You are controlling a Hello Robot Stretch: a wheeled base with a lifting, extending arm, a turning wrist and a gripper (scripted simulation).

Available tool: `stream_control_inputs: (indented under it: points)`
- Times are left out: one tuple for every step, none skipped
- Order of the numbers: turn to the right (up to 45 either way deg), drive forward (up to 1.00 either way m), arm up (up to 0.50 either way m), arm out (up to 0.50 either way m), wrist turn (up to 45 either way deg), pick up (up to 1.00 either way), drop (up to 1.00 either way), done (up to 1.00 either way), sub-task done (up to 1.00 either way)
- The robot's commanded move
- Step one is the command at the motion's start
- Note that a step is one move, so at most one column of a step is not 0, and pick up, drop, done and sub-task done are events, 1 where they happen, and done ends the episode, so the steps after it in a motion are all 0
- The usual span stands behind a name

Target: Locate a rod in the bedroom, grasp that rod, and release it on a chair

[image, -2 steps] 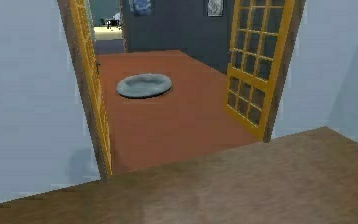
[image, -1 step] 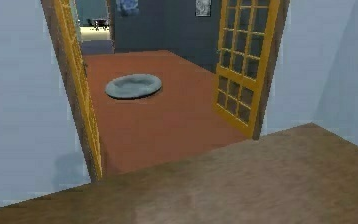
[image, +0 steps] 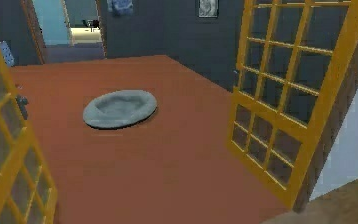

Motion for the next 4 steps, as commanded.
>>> stream_control_inputs:
  points:
    - [0.0,1.0,0.0,0.0,0.0,0.0,0.0,0.0,0.0]
    - [0.0,0.9,0.0,0.0,0.0,0.0,0.0,0.0,0.0]
    - [24.0,0.0,0.0,0.0,0.0,0.0,0.0,0.0,0.0]
    - [0.0,0.9,0.0,0.0,0.0,0.0,0.0,0.0,0.0]
